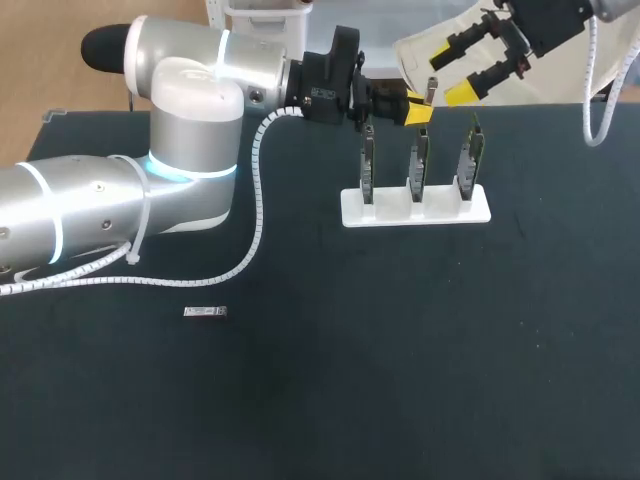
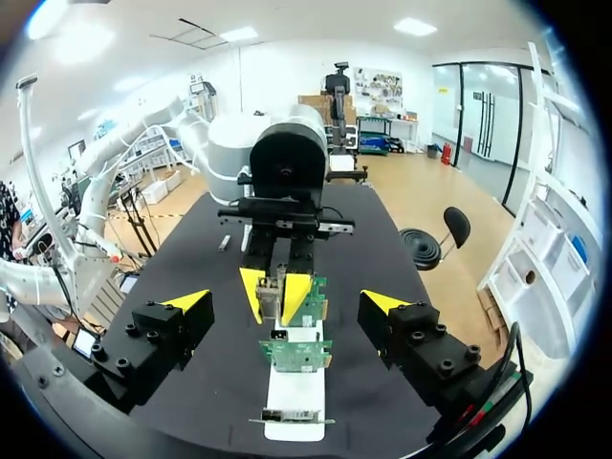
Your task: Pick up the optical module with the left hand, and insert it into the network port with the right hand.
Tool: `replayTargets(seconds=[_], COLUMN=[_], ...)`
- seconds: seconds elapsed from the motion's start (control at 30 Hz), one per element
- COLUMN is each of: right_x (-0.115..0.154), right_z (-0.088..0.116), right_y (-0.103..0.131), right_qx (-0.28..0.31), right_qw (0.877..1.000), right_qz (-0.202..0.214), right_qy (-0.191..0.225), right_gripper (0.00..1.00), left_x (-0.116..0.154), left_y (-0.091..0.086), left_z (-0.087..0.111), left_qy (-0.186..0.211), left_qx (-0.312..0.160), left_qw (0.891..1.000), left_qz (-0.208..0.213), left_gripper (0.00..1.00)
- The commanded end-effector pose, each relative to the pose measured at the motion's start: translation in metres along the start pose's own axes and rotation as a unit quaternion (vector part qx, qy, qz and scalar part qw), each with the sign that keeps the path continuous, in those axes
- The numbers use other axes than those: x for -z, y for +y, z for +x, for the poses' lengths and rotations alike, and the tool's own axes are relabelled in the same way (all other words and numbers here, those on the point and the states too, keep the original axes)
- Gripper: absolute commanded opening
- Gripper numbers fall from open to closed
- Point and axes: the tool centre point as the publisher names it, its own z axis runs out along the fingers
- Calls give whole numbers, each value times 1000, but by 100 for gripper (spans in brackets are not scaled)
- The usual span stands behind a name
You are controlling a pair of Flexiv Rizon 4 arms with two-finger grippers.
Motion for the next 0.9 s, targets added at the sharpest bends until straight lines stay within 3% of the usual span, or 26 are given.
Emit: replayTargets(seconds=[0.03, 0.9], right_x=[-2, -21], right_z=[1, -13], right_y=[7, 19], right_qx=[-3, -16], right_qw=[1000, 999], right_qz=[6, 28], right_qy=[-3, -10], right_gripper=[100, 100], left_x=[0, 0], left_y=[2, 2], left_z=[-1, -1], left_qy=[1, 1], left_qx=[1, 1], left_qw=[1000, 1000], left_qz=[2, 2], left_gripper=[0, 0])
